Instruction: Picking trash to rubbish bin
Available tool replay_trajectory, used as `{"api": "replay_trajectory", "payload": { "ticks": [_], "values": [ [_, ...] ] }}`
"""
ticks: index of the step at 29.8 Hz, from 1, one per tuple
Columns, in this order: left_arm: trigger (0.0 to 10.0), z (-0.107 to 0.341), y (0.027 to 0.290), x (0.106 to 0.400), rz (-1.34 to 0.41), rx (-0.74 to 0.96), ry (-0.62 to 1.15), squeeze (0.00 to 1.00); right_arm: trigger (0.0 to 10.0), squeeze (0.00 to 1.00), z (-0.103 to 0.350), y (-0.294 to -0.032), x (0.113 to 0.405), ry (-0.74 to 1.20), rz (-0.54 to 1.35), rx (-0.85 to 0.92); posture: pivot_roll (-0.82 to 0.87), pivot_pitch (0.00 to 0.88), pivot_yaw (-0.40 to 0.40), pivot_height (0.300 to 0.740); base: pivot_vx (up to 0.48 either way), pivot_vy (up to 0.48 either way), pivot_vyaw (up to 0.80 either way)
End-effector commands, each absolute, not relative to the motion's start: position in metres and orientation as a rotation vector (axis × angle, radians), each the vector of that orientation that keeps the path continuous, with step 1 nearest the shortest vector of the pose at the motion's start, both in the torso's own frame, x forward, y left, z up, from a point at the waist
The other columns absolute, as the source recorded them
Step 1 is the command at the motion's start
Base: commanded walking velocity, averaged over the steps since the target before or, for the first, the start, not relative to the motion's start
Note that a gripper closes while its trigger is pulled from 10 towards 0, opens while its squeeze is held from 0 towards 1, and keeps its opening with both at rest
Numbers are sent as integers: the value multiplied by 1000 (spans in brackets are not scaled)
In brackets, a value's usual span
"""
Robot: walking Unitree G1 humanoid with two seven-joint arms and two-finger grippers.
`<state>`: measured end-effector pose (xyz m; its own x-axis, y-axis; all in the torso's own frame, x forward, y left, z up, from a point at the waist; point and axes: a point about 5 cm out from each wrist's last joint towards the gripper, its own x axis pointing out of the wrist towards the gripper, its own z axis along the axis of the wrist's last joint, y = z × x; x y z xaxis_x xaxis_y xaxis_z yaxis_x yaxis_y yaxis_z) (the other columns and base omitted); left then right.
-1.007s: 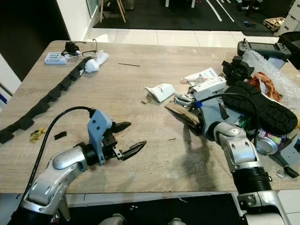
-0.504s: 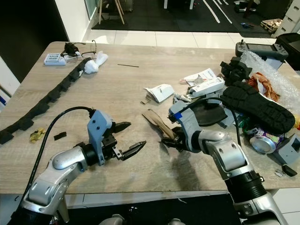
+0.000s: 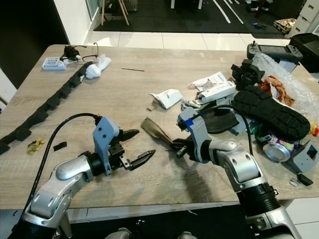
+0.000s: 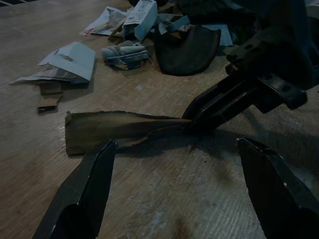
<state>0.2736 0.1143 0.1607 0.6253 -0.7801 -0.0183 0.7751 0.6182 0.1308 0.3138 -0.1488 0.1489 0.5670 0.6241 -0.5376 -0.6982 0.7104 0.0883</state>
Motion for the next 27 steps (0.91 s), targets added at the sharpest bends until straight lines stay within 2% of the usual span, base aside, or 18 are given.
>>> {"api": "replay_trajectory", "payload": {
  "ticks": [1,2,4,5,6,7,8,9,10,11,14,17,23,27],
  "values": [
    [10000,157,115,274,-895,152,-19,0,0,0,143,-148,316,558,737,-93,54,179,4,740,0,0,0],
    [10000,157,116,275,-886,156,-21,0,0,0,150,-148,322,495,712,-82,54,179,4,740,0,0,0],
    [10000,157,116,275,-885,156,-21,0,0,0,150,-148,322,486,709,-81,54,179,4,740,0,0,0],
    [10000,158,122,281,-804,169,-34,0,0,0,164,-148,330,375,671,-71,55,177,5,740,0,0,0],
    [10000,158,122,281,-804,169,-34,0,0,0,164,-148,330,375,671,-71,55,177,5,740,0,0,0],
    [10000,161,140,296,-610,187,-52,0,0,0,183,-147,336,226,613,-61,52,176,5,740,0,0,0],
    [10000,161,140,296,-610,187,-52,0,0,0,183,-147,336,226,613,-61,52,176,5,740,0,0,0],
    [10000,168,164,308,-389,173,-88,0,0,0,204,-146,338,63,561,-70,46,168,5,740,0,0,0],
    [10000,168,164,308,-389,173,-88,0,0,0,204,-146,338,63,561,-70,46,168,5,740,0,0,0],
    [10000,179,199,315,-105,65,-148,0,10000,0,236,-144,333,-202,434,-54,40,154,5,740,0,0,0],
    [10000,184,211,311,-20,-9,-167,0,10000,0,246,-143,326,-292,373,-12,41,148,4,740,0,0,0],
    [10000,185,209,305,-24,-38,-166,0,10000,0,243,-139,317,-324,342,20,44,135,2,740,0,0,0],
    [10000,185,196,292,-8,-63,-208,0,10000,0,241,-130,298,-498,281,-75,38,132,0,740,0,0,0],
    [10000,180,184,290,-29,-42,-202,0,10000,0,226,-138,296,-461,193,-8,36,131,-8,740,0,0,0]
  ]
}}
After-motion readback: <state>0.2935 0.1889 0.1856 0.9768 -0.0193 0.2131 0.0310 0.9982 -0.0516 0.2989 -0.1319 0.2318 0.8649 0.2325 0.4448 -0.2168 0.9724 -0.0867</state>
